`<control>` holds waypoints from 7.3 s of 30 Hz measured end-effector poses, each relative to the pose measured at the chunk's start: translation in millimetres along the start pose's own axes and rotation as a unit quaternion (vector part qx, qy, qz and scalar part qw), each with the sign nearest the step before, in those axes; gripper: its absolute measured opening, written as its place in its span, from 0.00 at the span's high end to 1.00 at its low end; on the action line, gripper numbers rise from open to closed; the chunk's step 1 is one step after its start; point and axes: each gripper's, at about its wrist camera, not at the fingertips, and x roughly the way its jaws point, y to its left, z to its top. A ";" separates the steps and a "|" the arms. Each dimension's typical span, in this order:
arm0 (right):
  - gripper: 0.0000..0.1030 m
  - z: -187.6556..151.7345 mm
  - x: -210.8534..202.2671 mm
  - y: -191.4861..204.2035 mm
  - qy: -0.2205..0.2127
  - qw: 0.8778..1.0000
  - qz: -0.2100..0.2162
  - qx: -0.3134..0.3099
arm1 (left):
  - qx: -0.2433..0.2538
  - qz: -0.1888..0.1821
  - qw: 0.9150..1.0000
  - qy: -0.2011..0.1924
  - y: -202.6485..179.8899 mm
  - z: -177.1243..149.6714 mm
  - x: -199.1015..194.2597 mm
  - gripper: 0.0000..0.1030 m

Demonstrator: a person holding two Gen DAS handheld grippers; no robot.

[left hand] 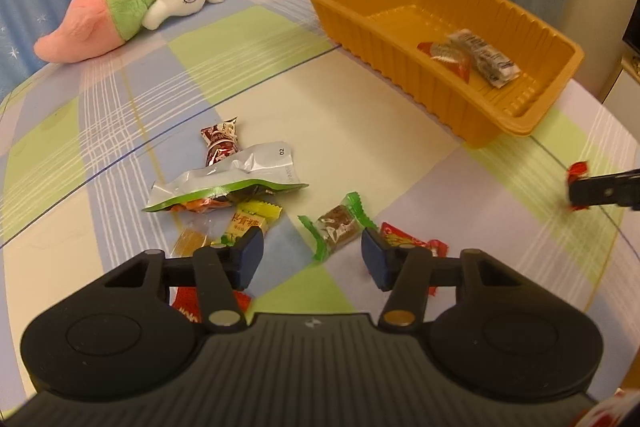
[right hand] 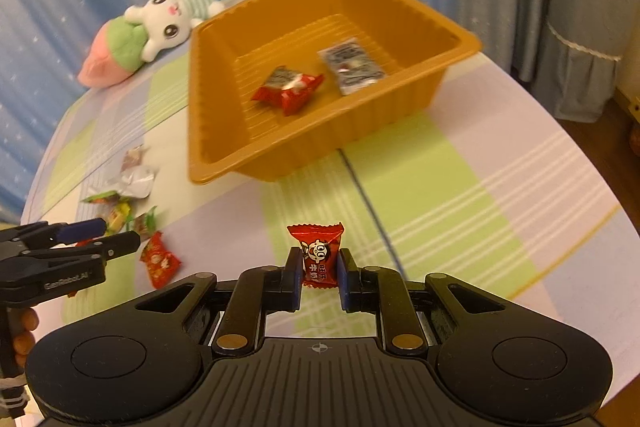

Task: Organize snacks
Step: 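Grasp a red wrapped candy with the right tool while the left tool grasps a green-wrapped candy, then carry both candies over the orange tray and open both tools, then withdraw both tools from the tray toward the remaining candies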

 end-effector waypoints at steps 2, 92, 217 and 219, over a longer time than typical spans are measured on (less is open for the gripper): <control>0.82 1.0 -1.9 -5.7 -0.001 1.000 -0.002 0.007 | 0.002 0.001 1.000 0.002 -0.2 1.4 4.3 0.51; 0.82 218.2 57.4 -53.3 -0.039 0.981 0.145 -0.121 | -0.124 0.042 0.990 -0.047 -99.7 198.5 53.5 0.82; 0.11 -17.8 2.9 111.7 0.011 0.971 0.125 -0.204 | -0.108 0.083 0.990 -0.045 47.0 -65.0 -107.3 0.21; 0.11 -18.9 2.5 109.5 0.010 0.974 0.117 -0.194 | -0.085 0.082 0.992 -0.042 49.0 -63.8 -98.9 0.21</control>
